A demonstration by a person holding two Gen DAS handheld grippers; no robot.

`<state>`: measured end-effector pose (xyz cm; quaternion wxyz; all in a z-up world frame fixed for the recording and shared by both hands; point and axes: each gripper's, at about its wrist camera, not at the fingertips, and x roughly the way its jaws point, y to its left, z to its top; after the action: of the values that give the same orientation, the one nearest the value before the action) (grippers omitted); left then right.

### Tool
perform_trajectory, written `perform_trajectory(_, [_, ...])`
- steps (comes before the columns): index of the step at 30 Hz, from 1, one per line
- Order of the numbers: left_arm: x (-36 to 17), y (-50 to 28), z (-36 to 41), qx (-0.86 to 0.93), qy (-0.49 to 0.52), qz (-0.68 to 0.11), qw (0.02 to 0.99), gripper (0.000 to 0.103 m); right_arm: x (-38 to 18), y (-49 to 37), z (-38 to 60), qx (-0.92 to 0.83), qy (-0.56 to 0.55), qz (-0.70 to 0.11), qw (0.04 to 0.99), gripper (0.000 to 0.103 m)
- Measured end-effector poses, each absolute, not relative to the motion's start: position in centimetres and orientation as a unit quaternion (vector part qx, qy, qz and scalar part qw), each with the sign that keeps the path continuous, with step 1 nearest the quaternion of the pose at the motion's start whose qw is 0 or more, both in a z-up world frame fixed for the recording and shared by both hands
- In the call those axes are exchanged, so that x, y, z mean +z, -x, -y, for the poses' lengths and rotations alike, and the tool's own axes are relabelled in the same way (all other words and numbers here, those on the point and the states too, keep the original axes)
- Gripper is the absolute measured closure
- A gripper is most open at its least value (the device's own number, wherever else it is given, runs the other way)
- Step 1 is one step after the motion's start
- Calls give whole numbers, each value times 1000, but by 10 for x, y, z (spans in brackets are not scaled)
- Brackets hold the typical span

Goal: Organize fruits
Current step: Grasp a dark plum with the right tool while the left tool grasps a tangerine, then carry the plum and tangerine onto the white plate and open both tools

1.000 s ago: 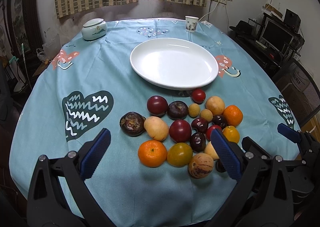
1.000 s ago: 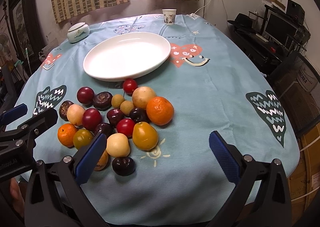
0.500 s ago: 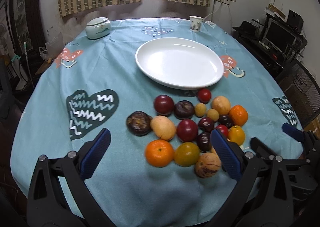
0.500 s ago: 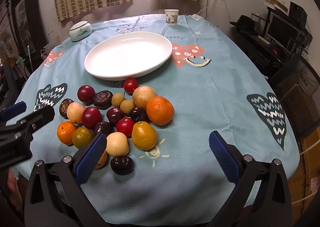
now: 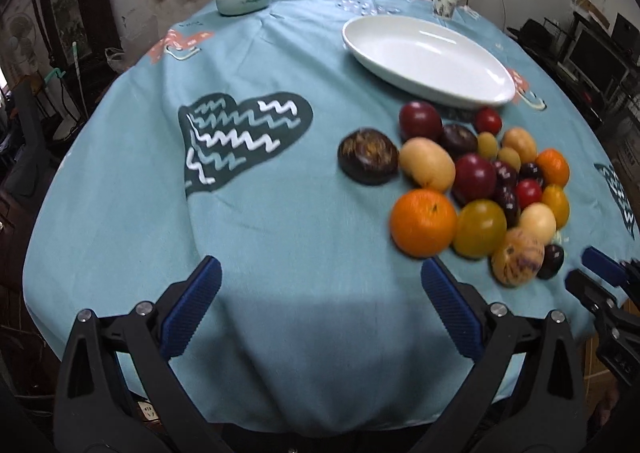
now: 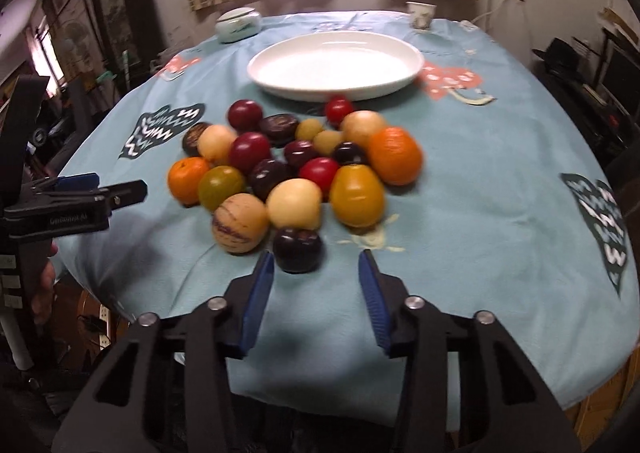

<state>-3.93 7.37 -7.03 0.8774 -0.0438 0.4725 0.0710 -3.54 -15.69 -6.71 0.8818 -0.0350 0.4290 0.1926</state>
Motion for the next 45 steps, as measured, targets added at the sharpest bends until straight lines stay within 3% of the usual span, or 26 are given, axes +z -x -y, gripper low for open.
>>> perform_trajectory(4, [-74,41,-73,56,49,-479,875,2,-84,20,143,209,23,-446,870,73])
perform_trajectory(17, [-93,9,-44,9,12,-477,879,3,-63,34,173,147,20,-435,888,74])
perform_trajectory(18, [-95,6,-43,2,12,-475,880,7,-63,34,175,148,16,-436,887,73])
perform_trajectory(19, [-97,3,-42,-7,17,-474,880,18,-64,33,176,149,12,-438,887,73])
perform_trajectory(21, [-98,-2,-40,-20,19,-466,885,24,-64,33,179,151,8,-439,886,73])
perform_trajectory(24, [-94,-7,-37,-56,33,-454,888,58,-63,34,179,151,5,-438,886,73])
perform_trajectory(37, [-43,-1,-49,-66,67,-421,902,58,-44,14,170,185,-3,-416,890,73])
perform_trajectory(45, [3,-85,-50,-67,33,-411,909,58,-14,-61,158,207,37,-391,896,73])
